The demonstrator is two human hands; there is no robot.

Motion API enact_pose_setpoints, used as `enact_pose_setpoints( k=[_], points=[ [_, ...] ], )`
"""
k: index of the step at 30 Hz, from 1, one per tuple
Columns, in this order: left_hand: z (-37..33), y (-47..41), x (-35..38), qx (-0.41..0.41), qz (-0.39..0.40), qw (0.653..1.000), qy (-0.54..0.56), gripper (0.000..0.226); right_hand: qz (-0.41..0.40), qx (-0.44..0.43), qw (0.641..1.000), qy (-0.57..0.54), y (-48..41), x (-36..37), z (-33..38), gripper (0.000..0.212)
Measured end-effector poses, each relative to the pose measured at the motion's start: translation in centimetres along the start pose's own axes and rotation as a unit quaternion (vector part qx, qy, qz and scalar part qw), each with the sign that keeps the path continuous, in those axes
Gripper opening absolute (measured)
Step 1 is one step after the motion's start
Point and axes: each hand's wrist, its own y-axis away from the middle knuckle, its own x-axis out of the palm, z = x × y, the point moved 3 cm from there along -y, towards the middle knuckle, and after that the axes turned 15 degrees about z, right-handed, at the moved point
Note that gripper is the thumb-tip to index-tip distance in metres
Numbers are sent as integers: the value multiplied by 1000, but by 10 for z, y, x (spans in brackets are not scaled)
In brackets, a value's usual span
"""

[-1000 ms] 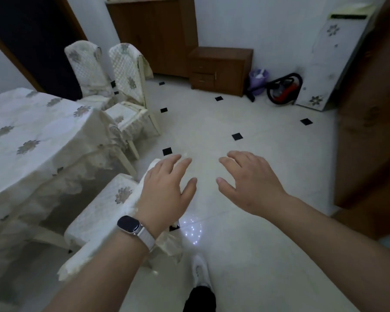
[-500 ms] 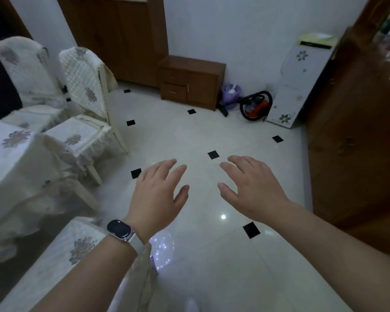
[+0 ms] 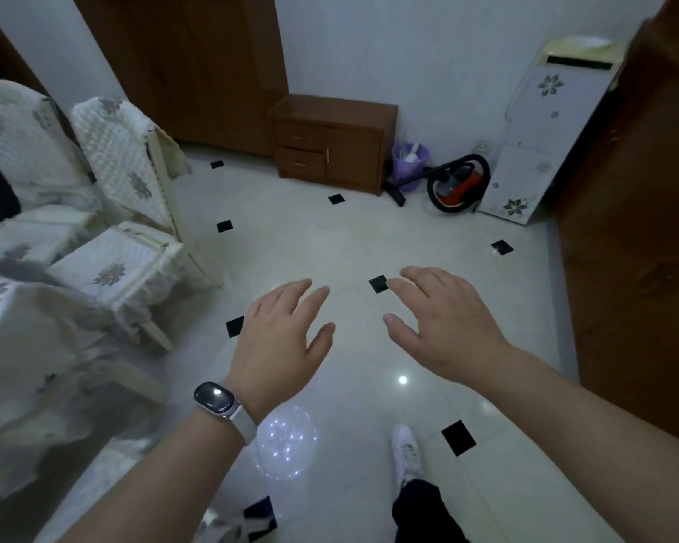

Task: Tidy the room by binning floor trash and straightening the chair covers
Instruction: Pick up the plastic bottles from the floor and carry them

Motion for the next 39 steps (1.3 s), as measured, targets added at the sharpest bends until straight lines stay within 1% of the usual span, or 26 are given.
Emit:
enact_pose_setpoints(
  k=[5, 10, 14, 20, 27, 31, 34, 39],
  points=[
    [3, -98, 9, -30, 21, 999, -28, 50, 39, 4, 999, -30, -82, 6, -69, 56],
    [1, -188, -1, -44, 18, 998, -48, 51, 27, -29, 999, -16, -156, -15, -130, 55],
    [19, -230, -5, -71, 23, 995, -59, 51, 22, -66, 998, -7, -213, -24, -153, 55],
    [70, -268, -15, -117, 15, 990, -72, 52, 25, -98, 995, -9, -290, -22, -158, 53],
    [155, -322, -9, -160, 20, 985, -63, 53, 47, -106, 993, -14, -389, 1, -141, 56],
    [226, -366, -6, -166, 11, 985, -47, 52, 81, -86, 993, 4, -469, 18, -126, 56],
    [280, -402, -15, -163, 9, 986, -41, 52, 91, -87, 992, 13, -531, 19, -110, 58],
    [357, -458, -34, -157, -12, 987, -28, 51, 60, -88, 994, 19, -623, 7, -86, 55]
  ],
)
